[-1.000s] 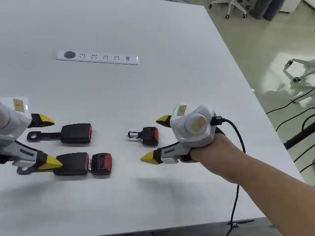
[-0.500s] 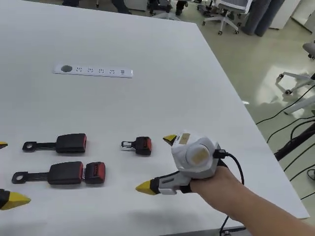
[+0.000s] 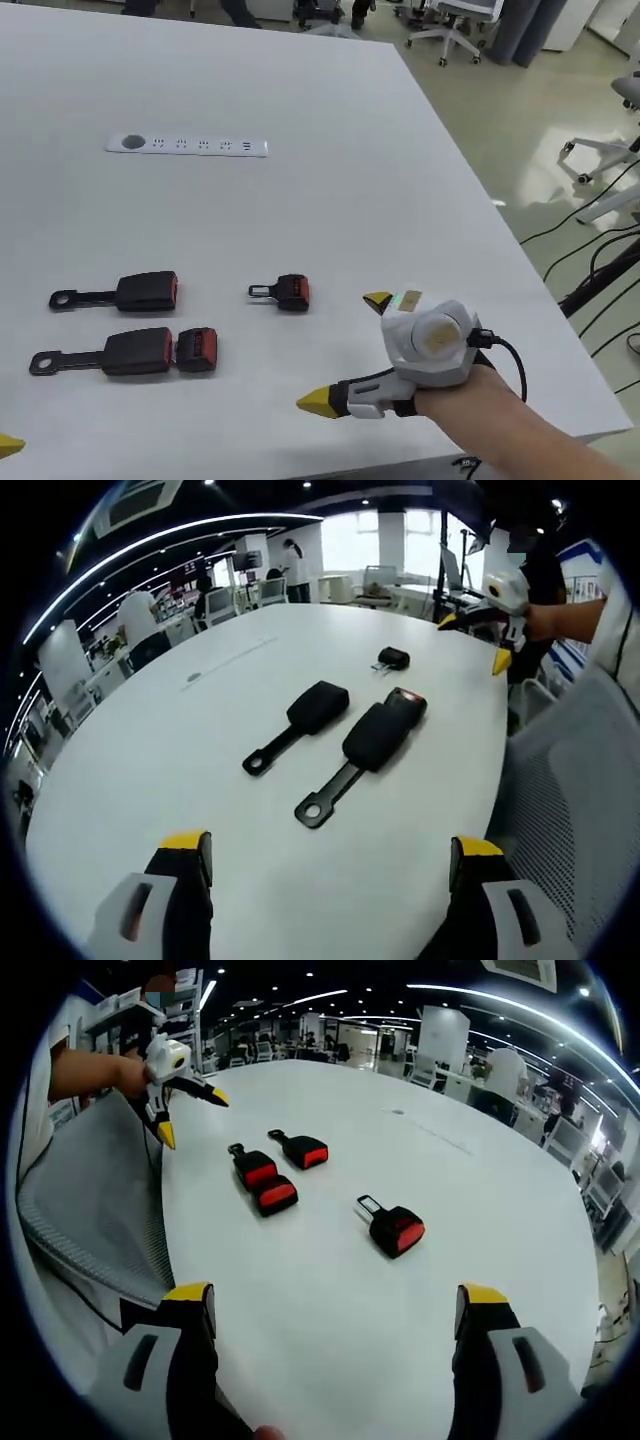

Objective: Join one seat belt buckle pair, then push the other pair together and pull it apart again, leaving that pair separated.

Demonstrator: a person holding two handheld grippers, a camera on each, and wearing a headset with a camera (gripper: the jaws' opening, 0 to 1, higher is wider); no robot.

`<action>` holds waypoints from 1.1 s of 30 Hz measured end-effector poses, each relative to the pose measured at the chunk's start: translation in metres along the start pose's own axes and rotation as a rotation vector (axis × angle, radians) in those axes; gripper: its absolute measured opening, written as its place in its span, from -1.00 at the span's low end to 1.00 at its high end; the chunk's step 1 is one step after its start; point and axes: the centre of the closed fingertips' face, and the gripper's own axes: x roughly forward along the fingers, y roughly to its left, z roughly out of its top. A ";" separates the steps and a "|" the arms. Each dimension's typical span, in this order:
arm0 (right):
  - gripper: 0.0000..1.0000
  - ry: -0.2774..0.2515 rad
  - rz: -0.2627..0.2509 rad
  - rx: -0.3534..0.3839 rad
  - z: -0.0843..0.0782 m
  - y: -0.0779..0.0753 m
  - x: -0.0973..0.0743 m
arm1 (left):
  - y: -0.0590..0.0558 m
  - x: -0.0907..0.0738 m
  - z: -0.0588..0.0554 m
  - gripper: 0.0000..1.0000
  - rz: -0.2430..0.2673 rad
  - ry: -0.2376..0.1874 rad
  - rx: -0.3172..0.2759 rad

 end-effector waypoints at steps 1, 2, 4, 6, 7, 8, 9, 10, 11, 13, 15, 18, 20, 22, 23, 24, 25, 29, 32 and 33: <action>0.99 -0.002 -0.003 0.006 0.000 0.000 -0.001 | 0.000 -0.001 0.000 1.00 -0.001 0.000 0.000; 0.99 -0.005 -0.007 0.011 0.001 0.000 -0.002 | 0.001 -0.001 0.000 1.00 -0.001 -0.001 0.000; 0.99 -0.015 -0.008 0.017 0.001 0.000 -0.002 | 0.000 -0.002 0.001 1.00 0.004 -0.005 -0.003; 0.99 -0.013 -0.008 0.021 0.001 0.001 -0.001 | 0.000 -0.003 0.000 1.00 0.001 -0.007 -0.004; 0.99 -0.013 -0.007 0.022 0.002 0.002 -0.001 | -0.001 -0.004 0.001 1.00 0.007 -0.005 0.002; 0.99 -0.015 -0.007 0.022 0.001 0.000 0.001 | -0.002 -0.004 0.002 1.00 0.009 -0.002 0.003; 0.99 -0.020 -0.008 0.025 0.002 -0.001 0.002 | -0.003 -0.005 0.002 1.00 0.009 -0.002 0.002; 0.99 -0.023 -0.008 0.027 0.005 0.000 -0.001 | -0.005 -0.005 0.003 1.00 0.008 -0.004 -0.002; 0.99 -0.025 -0.006 0.028 0.006 0.001 -0.001 | -0.005 -0.005 0.003 1.00 0.007 -0.005 -0.003; 0.99 -0.032 -0.005 0.034 0.006 0.000 0.001 | -0.008 -0.006 0.004 1.00 0.008 -0.005 -0.003; 0.99 -0.035 -0.003 0.040 0.006 -0.001 0.002 | -0.008 -0.007 0.004 1.00 0.008 -0.008 -0.006; 0.99 -0.031 0.001 0.038 0.006 0.002 0.002 | -0.010 -0.008 0.007 1.00 0.013 -0.013 -0.006; 0.99 -0.032 0.004 0.040 0.010 0.004 0.000 | -0.010 -0.008 0.010 1.00 0.014 -0.019 -0.009; 0.99 -0.033 0.006 0.041 0.010 0.005 0.000 | -0.009 -0.008 0.011 1.00 0.018 -0.021 -0.009; 0.99 -0.031 0.005 0.043 0.009 0.005 0.000 | -0.006 -0.008 0.009 1.00 0.018 -0.021 -0.010; 0.99 -0.030 0.005 0.045 0.006 0.004 0.003 | -0.005 -0.008 0.010 1.00 0.018 -0.022 -0.010; 0.99 -0.031 0.005 0.046 0.006 0.004 0.003 | -0.006 -0.008 0.011 1.00 0.019 -0.022 -0.009; 0.99 -0.032 0.007 0.048 0.012 0.007 -0.001 | -0.001 -0.006 0.010 1.00 0.020 -0.024 -0.009; 0.99 -0.027 0.011 0.049 0.009 0.005 0.003 | 0.007 -0.005 0.005 1.00 0.022 -0.027 -0.014; 0.99 -0.027 0.011 0.048 0.009 0.005 0.003 | 0.010 -0.004 0.002 1.00 0.021 -0.028 -0.017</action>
